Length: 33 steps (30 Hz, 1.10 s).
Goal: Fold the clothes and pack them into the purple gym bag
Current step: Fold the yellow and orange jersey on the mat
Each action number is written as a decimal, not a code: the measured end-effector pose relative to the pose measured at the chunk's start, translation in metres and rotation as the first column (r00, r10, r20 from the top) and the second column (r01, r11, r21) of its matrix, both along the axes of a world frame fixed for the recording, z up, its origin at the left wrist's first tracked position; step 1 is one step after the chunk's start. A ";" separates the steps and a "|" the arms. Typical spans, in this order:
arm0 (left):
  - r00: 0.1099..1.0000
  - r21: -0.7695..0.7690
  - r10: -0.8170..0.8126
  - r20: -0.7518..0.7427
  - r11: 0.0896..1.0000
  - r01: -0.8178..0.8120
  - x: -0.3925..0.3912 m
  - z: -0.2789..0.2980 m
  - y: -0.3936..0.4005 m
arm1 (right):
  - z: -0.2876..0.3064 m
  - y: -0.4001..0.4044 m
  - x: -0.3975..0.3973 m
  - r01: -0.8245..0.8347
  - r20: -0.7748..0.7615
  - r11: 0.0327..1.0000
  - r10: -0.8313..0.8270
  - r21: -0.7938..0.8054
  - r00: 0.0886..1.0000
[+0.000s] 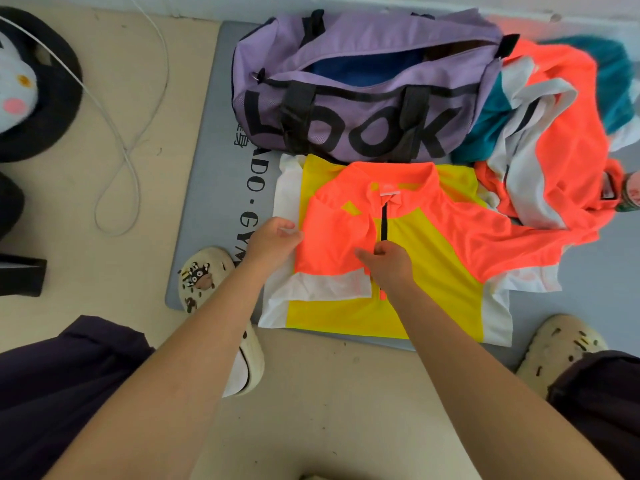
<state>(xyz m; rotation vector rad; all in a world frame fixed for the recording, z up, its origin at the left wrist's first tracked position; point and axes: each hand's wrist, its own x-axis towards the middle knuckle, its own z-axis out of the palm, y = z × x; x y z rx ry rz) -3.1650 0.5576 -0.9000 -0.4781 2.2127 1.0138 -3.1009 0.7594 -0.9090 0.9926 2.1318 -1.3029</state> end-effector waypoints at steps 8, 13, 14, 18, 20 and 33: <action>0.981 -0.008 0.011 -0.193 1.000 -0.012 -0.009 -0.021 0.026 | -0.002 0.020 0.009 0.002 0.076 0.999 -0.006 0.054 0.997; 0.976 0.045 -0.059 -0.210 0.997 0.070 -0.024 -0.018 0.028 | -0.001 0.017 -0.010 0.037 -0.153 0.963 0.005 0.268 0.988; 0.973 0.070 -0.141 -0.182 0.985 0.156 -0.029 -0.017 0.027 | -0.002 0.018 -0.015 -0.006 -0.101 0.953 0.038 0.304 0.994; 0.914 0.075 -0.374 -0.156 0.918 0.389 -0.045 -0.018 0.029 | -0.004 0.026 -0.020 -0.175 0.134 0.919 0.135 0.354 0.982; 0.877 -0.011 -0.454 -0.157 0.889 0.458 -0.052 -0.019 0.030 | -0.007 0.027 -0.018 -0.155 0.078 0.933 0.138 0.324 0.987; 0.804 -0.333 -0.579 -0.133 0.790 0.514 -0.069 -0.018 0.018 | -0.008 0.042 -0.005 0.065 -0.160 0.920 -0.003 0.387 0.987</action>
